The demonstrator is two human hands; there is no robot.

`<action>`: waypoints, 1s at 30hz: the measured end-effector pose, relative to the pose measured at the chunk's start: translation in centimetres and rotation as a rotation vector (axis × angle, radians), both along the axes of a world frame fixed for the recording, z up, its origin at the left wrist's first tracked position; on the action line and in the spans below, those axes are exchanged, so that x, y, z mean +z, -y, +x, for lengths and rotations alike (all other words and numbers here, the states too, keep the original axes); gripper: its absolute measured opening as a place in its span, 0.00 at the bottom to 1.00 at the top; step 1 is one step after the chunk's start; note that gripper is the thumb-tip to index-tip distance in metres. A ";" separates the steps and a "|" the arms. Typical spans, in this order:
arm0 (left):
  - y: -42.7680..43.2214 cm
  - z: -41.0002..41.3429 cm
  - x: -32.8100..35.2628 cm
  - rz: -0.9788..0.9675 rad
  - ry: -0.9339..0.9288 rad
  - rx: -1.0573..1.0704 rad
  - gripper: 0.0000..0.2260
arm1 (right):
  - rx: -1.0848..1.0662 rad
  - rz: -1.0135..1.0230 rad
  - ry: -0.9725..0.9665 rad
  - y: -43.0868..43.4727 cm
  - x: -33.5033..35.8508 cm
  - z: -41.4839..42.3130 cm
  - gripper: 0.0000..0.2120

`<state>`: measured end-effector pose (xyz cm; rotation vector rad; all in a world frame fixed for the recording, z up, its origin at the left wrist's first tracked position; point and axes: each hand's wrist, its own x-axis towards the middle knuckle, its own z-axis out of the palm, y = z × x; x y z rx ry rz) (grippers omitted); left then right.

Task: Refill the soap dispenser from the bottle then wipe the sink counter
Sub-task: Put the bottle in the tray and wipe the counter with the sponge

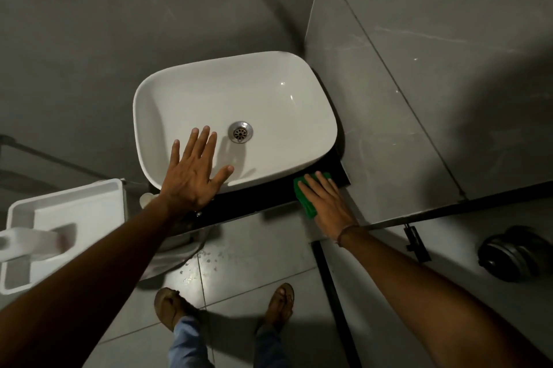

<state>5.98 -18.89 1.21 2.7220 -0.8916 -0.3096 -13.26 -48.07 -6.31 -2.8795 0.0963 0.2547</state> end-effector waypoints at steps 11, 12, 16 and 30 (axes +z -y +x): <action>-0.6 0.8 -0.6 -0.035 -0.015 -0.083 0.38 | -0.018 0.024 0.073 -8.6 -0.7 1.4 0.35; -0.7 1.0 -0.6 -0.041 -0.019 -0.097 0.38 | -0.011 0.018 0.078 -8.3 -0.6 1.1 0.35; -0.8 1.3 -0.7 -0.056 -0.023 -0.150 0.39 | -0.173 -0.029 0.011 -9.0 -0.2 2.8 0.36; -1.1 3.2 -0.6 -0.012 0.014 -0.445 0.38 | -0.256 0.006 0.036 -17.3 -0.2 4.1 0.31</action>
